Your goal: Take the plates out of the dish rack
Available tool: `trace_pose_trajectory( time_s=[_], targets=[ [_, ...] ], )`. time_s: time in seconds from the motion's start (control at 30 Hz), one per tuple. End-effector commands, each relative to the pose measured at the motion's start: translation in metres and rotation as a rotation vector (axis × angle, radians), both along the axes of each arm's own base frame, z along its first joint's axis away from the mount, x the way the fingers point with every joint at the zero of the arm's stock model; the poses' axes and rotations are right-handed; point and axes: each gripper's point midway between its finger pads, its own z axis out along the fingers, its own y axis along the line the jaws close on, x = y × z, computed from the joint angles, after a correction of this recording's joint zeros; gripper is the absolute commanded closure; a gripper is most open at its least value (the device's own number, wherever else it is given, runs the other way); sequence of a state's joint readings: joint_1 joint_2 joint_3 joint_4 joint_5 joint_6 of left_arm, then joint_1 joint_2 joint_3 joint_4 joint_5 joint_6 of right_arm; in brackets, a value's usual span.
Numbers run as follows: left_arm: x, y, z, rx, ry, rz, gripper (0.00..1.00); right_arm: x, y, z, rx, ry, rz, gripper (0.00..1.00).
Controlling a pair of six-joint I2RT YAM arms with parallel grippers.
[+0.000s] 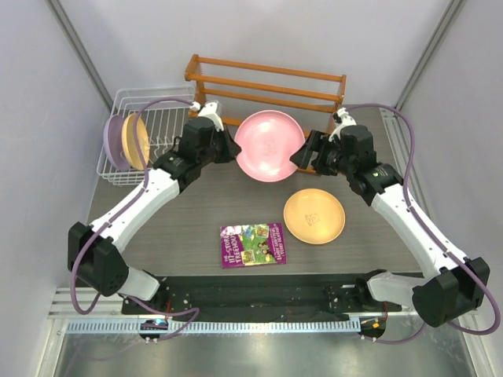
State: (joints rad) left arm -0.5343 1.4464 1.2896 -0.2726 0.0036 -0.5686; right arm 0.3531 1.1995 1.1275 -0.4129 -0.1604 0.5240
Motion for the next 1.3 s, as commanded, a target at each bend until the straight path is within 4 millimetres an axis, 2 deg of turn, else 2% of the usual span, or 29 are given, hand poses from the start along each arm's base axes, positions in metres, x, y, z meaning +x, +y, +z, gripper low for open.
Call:
trace_pose_trajectory(
  time_s=[0.0, 0.1, 0.13, 0.2, 0.23, 0.27, 0.4, 0.57, 0.6, 0.63, 0.67, 0.7, 0.77, 0.8, 0.87, 0.9, 0.93, 0.97, 1.0, 1.03, 1.1, 1.13, 1.23, 1.27],
  targets=[
    [0.003, -0.015, 0.029, -0.068, -0.086, -0.020, 1.00, 0.016, 0.000, 0.025, -0.012, -0.094, -0.034, 0.20],
    [0.000, -0.018, 0.033, -0.070, -0.097, -0.031, 1.00, 0.020, -0.003, 0.016, -0.034, -0.081, -0.045, 0.26],
    [-0.001, -0.018, 0.034, -0.070, -0.099, -0.035, 1.00, 0.022, -0.003, 0.010, -0.044, -0.068, -0.051, 0.31],
    [-0.004, -0.018, 0.037, -0.079, -0.102, -0.035, 1.00, 0.024, -0.006, 0.007, -0.063, -0.070, -0.057, 0.60],
    [-0.006, -0.017, 0.042, -0.087, -0.110, -0.034, 1.00, 0.025, -0.006, 0.006, -0.070, -0.068, -0.057, 0.86],
    [-0.008, -0.017, 0.042, -0.090, -0.108, -0.042, 1.00, 0.026, -0.008, 0.004, -0.083, -0.069, -0.064, 0.99],
    [-0.012, -0.019, 0.048, -0.101, -0.115, -0.064, 1.00, 0.025, -0.005, 0.005, -0.091, -0.080, -0.033, 0.99],
    [-0.014, -0.026, 0.039, -0.107, -0.082, -0.095, 1.00, 0.025, -0.005, 0.008, -0.085, -0.091, -0.034, 0.99],
    [-0.014, -0.026, 0.038, -0.108, -0.082, -0.096, 0.97, 0.025, -0.008, 0.008, -0.088, -0.091, -0.054, 0.99],
    [-0.014, -0.026, 0.037, -0.101, -0.082, -0.098, 0.84, 0.025, -0.011, 0.008, -0.094, -0.089, -0.068, 0.99],
    [-0.014, -0.026, 0.036, -0.097, -0.082, -0.098, 0.65, 0.025, -0.014, 0.008, -0.100, -0.087, -0.079, 0.99],
    [-0.013, -0.025, 0.032, -0.090, -0.079, -0.095, 0.41, 0.023, -0.017, 0.011, -0.101, -0.093, -0.093, 0.99],
    [-0.012, -0.020, 0.031, -0.067, -0.094, -0.081, 0.32, 0.022, -0.029, 0.008, -0.135, -0.078, -0.144, 0.99],
    [-0.012, -0.015, 0.029, -0.054, -0.099, -0.060, 0.19, 0.021, -0.034, 0.014, -0.143, -0.083, -0.163, 0.99],
    [-0.009, -0.001, 0.025, -0.002, -0.124, -0.010, 0.15, 0.016, -0.047, 0.007, -0.195, -0.047, -0.190, 0.99],
    [-0.009, 0.005, 0.030, 0.007, -0.146, 0.009, 0.11, 0.017, -0.057, 0.010, -0.207, -0.042, -0.215, 0.99],
    [-0.010, 0.009, 0.031, 0.024, -0.157, 0.021, 0.06, 0.009, -0.067, 0.002, -0.238, 0.009, -0.219, 0.99],
    [-0.009, 0.017, 0.029, 0.062, -0.173, 0.040, 0.06, 0.004, -0.075, -0.001, -0.263, 0.031, -0.212, 0.99],
    [-0.011, 0.023, 0.035, 0.072, -0.196, 0.050, 0.06, 0.003, -0.090, -0.003, -0.283, 0.057, -0.240, 0.99],
    [-0.012, 0.027, 0.036, 0.087, -0.205, 0.059, 0.05, -0.009, -0.099, -0.014, -0.315, 0.123, -0.236, 0.99],
    [-0.012, 0.041, 0.036, 0.138, -0.233, 0.102, 0.04, -0.020, -0.115, -0.025, -0.360, 0.194, -0.238, 0.99],
    [-0.014, 0.048, 0.042, 0.144, -0.256, 0.125, 0.02, -0.031, -0.125, -0.038, -0.388, 0.273, -0.245, 0.99],
    [-0.013, 0.072, 0.043, 0.211, -0.310, 0.210, 0.00, -0.047, -0.136, -0.056, -0.417, 0.383, -0.273, 0.99],
    [-0.014, 0.078, 0.036, 0.235, -0.310, 0.231, 0.01, -0.049, -0.134, -0.063, -0.411, 0.410, -0.267, 0.99]
  ],
)
